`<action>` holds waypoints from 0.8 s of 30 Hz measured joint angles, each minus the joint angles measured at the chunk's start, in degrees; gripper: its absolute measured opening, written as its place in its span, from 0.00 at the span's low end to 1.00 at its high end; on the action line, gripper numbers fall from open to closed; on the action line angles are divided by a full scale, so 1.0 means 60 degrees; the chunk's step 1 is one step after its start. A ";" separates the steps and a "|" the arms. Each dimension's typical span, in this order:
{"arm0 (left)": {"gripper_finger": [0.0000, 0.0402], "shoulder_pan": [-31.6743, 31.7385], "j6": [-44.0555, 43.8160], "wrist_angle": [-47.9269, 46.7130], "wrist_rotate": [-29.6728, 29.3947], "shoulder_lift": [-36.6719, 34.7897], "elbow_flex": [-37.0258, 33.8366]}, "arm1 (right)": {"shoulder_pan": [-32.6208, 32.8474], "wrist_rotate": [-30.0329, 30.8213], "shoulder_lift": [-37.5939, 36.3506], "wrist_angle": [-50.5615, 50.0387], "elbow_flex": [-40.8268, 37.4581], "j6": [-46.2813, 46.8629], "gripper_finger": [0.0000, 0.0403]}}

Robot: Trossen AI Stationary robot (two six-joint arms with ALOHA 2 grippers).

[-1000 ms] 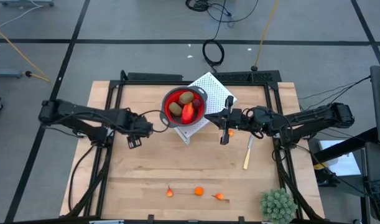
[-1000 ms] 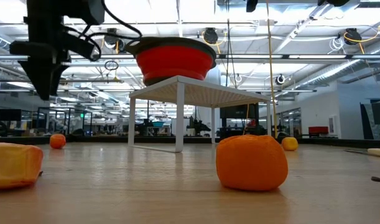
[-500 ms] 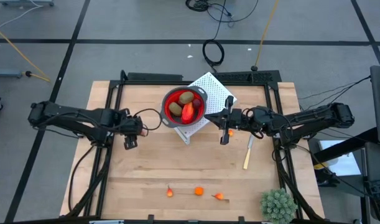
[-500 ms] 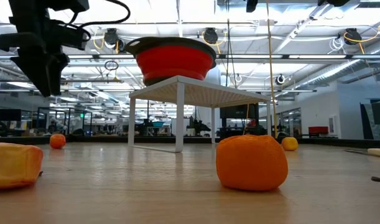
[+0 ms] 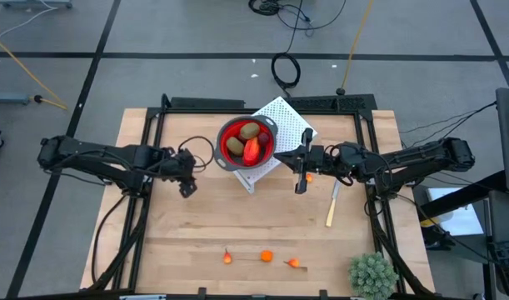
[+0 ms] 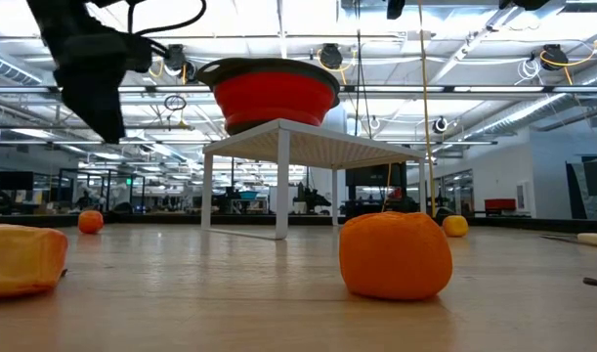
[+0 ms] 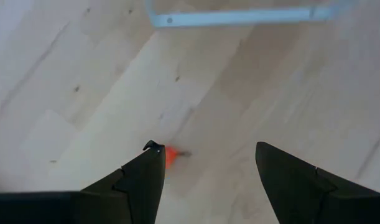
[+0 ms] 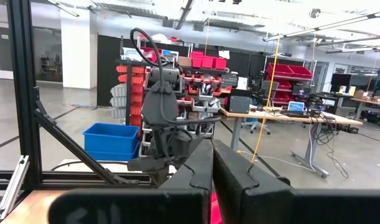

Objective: Pick & Place Fruit
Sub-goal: Put the top left peach into the red strainer bowl on the shelf

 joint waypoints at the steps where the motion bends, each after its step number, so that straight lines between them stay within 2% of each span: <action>1: 0.61 0.0000 -0.0282 0.0096 0.0001 0.0012 0.0000 | 0.0000 0.0000 0.0000 0.0002 0.0000 0.0000 0.00; 8: 0.61 0.0000 -0.2704 0.0082 -0.0178 0.0009 0.0000 | 0.0000 0.0001 0.0000 0.0032 0.0000 0.0000 0.00; 17: 0.61 0.0000 -0.6183 -0.0851 -0.0860 0.0011 -0.0023 | 0.0000 0.0000 0.0000 0.0034 0.0000 0.0002 0.00; 24: 0.61 0.0000 -0.8590 -0.1021 -0.0895 0.0014 -0.0637 | 0.0000 -0.0002 0.0000 0.0031 0.0000 0.0000 0.00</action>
